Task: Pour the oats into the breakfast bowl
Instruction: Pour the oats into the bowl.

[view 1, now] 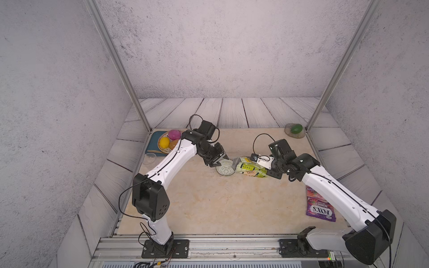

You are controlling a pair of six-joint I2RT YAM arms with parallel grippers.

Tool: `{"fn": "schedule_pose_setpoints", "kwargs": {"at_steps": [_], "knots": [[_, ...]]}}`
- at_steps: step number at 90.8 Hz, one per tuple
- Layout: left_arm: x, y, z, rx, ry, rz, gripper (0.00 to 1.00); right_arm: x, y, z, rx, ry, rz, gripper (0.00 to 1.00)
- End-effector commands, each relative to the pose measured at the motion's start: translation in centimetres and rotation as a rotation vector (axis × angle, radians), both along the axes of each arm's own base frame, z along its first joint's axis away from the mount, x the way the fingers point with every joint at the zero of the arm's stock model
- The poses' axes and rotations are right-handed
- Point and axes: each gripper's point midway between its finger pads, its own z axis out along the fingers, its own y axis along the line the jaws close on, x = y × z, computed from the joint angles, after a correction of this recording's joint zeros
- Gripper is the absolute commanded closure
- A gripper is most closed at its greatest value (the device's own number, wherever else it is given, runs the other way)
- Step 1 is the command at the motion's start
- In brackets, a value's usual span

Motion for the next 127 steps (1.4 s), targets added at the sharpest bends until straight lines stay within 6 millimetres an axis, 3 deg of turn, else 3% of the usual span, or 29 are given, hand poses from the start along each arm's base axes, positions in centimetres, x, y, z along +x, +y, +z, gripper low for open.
{"fn": "schedule_pose_setpoints", "kwargs": {"at_steps": [1,18,40,81,127], "knots": [[-0.5,2.4,0.4,0.016,-0.046,0.005,0.47,2.6,0.1,5.3,0.002,-0.188,-0.023,1.0],[-0.6,4.9,-0.9,0.001,-0.035,0.056,0.47,4.0,0.1,5.3,-0.092,-0.208,-0.027,1.0],[-0.4,6.8,-2.5,-0.005,-0.001,0.094,0.47,5.6,1.8,5.5,-0.154,-0.246,-0.01,1.0],[0.0,7.5,-4.3,-0.017,0.042,0.103,0.48,8.4,3.9,5.4,-0.278,-0.325,0.003,1.0],[0.3,7.5,-5.3,-0.011,0.06,0.109,0.48,8.4,4.6,4.6,-0.426,-0.372,0.128,1.0]]}}
